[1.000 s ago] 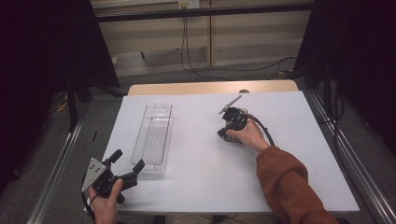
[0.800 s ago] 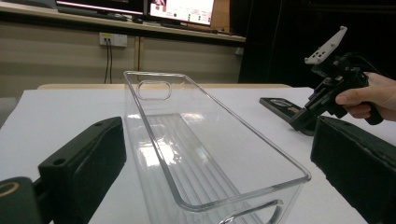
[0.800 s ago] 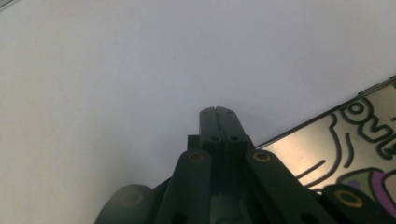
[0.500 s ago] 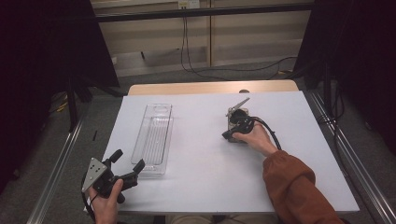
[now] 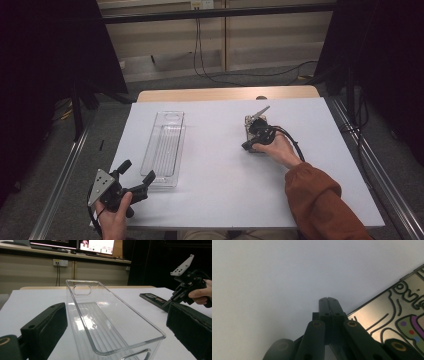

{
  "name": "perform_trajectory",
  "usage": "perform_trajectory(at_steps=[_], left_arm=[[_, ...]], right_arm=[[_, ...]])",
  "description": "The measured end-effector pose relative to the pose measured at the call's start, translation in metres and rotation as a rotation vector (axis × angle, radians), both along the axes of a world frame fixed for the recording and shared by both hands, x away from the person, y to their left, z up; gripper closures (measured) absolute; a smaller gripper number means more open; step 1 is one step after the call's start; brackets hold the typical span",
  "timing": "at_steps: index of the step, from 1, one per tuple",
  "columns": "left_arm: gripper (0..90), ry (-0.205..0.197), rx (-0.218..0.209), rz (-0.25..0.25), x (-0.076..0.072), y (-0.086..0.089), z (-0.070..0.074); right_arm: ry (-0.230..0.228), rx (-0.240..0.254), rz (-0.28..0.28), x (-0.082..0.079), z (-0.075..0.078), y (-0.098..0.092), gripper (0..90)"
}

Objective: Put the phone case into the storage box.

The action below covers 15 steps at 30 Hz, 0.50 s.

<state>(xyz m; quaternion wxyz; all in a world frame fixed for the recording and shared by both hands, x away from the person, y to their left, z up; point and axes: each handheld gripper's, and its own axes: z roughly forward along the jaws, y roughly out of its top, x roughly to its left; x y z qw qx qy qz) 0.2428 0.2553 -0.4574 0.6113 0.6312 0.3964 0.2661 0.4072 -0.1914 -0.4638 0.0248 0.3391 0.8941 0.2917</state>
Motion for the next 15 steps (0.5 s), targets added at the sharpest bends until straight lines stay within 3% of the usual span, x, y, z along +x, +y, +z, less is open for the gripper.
perform_trajectory(at_steps=[15], left_arm=[[3.5, -0.001, 0.003, 0.012, -0.001, 0.000, 0.001]], right_arm=[[-0.019, 0.008, -0.036, -0.011, -0.002, -0.022, 90.0]])
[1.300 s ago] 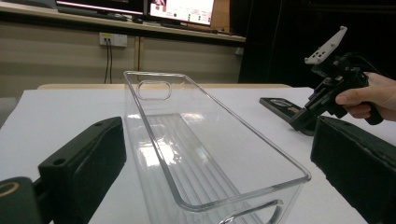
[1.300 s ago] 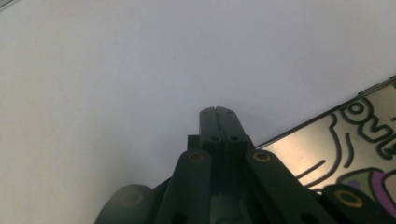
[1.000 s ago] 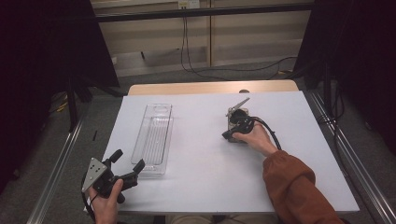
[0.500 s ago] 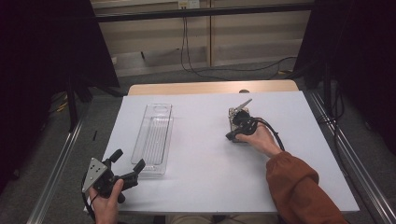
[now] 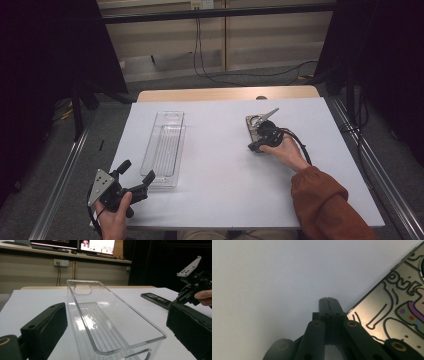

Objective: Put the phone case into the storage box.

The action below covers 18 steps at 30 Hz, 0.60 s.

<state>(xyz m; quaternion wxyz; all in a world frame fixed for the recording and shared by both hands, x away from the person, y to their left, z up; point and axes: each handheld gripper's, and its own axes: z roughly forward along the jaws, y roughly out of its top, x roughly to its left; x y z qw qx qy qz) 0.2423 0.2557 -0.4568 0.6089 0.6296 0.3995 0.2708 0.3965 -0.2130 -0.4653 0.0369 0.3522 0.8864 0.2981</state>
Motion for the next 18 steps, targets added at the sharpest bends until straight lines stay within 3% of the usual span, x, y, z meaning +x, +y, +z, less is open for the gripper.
perform_trajectory(at_steps=[18], left_arm=[[3.5, 0.004, 0.002, -0.012, 0.001, -0.001, -0.001]], right_arm=[[-0.027, 0.049, -0.025, -0.009, -0.003, -0.019, 90.0]])
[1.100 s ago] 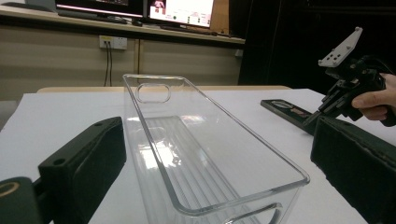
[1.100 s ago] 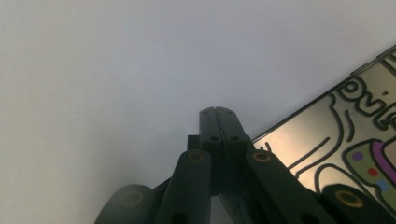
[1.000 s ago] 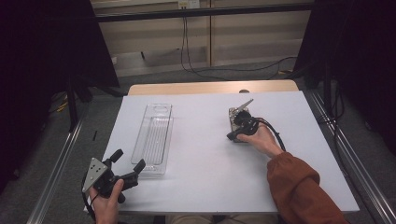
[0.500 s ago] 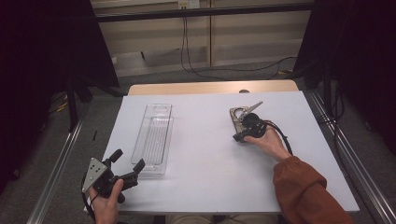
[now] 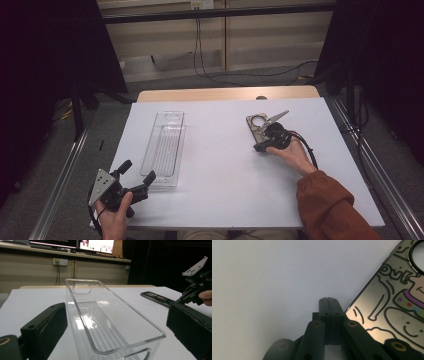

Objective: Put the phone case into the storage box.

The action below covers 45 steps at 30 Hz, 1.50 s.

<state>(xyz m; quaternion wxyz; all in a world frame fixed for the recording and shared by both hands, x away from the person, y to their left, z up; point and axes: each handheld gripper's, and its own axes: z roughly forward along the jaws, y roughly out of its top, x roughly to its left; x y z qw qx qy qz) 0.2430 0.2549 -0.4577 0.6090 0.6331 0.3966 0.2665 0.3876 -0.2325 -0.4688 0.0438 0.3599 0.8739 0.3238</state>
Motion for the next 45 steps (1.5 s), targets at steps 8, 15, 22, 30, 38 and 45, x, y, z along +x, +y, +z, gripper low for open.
perform_trajectory(at_steps=[8, 15, 22, 30, 38, 45], left_arm=[[3.5, 0.001, 0.002, -0.001, 0.000, 0.000, 0.000], [3.5, 0.004, 0.002, -0.003, 0.000, -0.002, 0.000], [3.5, -0.001, 0.001, -0.005, 0.000, -0.001, 0.000], [3.5, -0.002, 0.001, -0.002, 0.000, 0.000, 0.000], [3.5, -0.004, -0.004, -0.005, 0.001, -0.002, 0.001], [3.5, -0.004, -0.002, -0.001, 0.000, -0.001, 0.001]], right_arm=[[-0.015, -0.016, -0.020, -0.002, 0.000, -0.006, 90.0], [-0.024, 0.003, -0.024, -0.003, -0.001, -0.009, 90.0], [-0.060, 0.064, -0.013, -0.007, 0.006, -0.009, 88.5], [-0.091, 0.115, -0.014, -0.016, 0.013, -0.014, 73.1], [-0.150, 0.146, -0.054, -0.019, 0.026, -0.017, 35.5], [-0.161, 0.145, -0.103, -0.015, 0.031, -0.021, 5.3]])
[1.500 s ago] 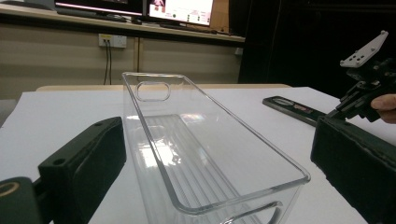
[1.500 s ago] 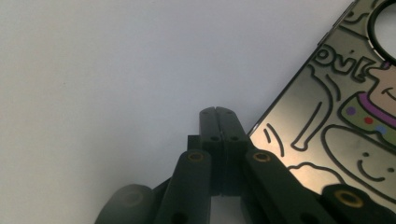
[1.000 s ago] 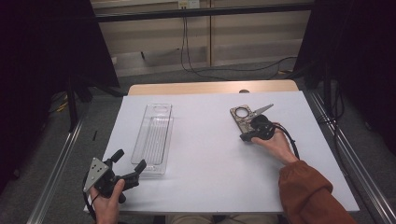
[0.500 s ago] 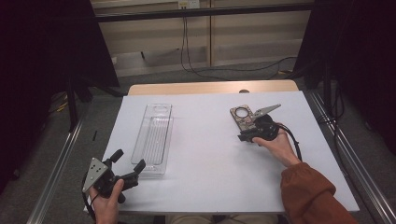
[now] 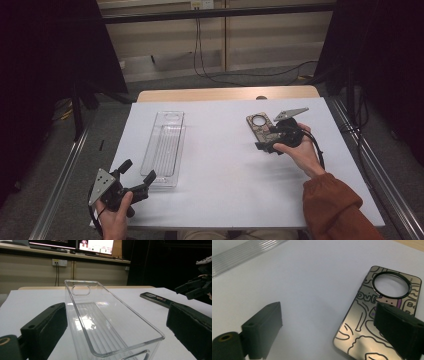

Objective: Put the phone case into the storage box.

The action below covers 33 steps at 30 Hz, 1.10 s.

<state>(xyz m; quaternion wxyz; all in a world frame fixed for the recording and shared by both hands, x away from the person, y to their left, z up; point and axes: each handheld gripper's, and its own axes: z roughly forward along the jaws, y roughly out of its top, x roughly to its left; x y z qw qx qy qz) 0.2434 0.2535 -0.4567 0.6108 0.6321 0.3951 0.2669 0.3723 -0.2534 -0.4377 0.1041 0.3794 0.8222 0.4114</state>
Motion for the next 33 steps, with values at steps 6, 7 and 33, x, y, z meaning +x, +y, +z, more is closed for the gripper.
perform_trajectory(at_steps=[6, 7, 33], left_arm=[[3.5, 0.000, -0.006, -0.006, 0.001, 0.000, 0.000], [3.5, 0.001, -0.007, -0.005, 0.001, 0.000, 0.000], [3.5, 0.002, 0.000, -0.014, 0.002, -0.001, 0.000]], right_arm=[[-0.027, -0.066, -0.052, 0.002, 0.008, -0.004, 3.2], [-0.024, -0.052, -0.058, 0.003, 0.008, -0.005, 2.8], [0.100, -0.155, -0.191, 0.060, 0.010, -0.013, 3.9]])
